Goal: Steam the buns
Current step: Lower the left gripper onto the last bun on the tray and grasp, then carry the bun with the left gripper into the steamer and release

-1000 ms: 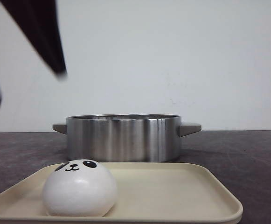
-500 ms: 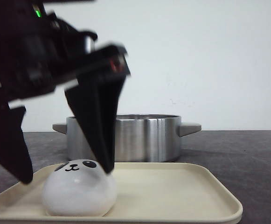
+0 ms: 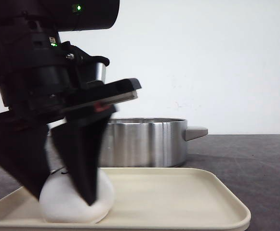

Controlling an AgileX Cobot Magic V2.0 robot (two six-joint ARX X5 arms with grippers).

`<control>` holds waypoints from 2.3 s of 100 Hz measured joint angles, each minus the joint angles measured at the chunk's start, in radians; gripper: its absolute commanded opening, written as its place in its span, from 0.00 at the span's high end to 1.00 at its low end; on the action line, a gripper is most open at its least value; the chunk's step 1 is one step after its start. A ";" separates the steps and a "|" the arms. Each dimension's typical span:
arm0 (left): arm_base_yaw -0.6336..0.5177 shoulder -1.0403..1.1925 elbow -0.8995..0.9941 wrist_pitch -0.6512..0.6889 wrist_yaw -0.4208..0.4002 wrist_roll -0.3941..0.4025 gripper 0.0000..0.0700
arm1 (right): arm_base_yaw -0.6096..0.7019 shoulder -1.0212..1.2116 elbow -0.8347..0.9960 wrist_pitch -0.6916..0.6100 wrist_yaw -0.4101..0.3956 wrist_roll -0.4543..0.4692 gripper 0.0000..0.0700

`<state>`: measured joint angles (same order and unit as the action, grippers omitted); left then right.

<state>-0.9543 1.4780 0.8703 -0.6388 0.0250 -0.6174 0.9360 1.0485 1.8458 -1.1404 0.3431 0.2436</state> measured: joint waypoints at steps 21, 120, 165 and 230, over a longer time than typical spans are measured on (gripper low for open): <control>-0.005 -0.006 0.012 -0.003 0.004 0.010 0.99 | 0.000 0.000 0.000 0.000 0.000 0.001 0.98; 0.353 0.200 0.489 0.047 -0.040 0.367 0.98 | 0.000 0.000 0.000 0.006 0.001 -0.012 0.98; 0.359 0.305 0.494 0.030 -0.033 0.359 0.14 | 0.000 0.008 0.000 -0.001 0.001 -0.012 0.98; 0.274 -0.233 0.627 -0.045 -0.233 0.373 1.00 | 0.000 0.010 -0.216 0.097 0.102 -0.013 0.98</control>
<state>-0.6804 1.2446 1.4971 -0.6838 -0.2085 -0.2440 0.9360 1.0588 1.6295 -1.0439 0.4450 0.2310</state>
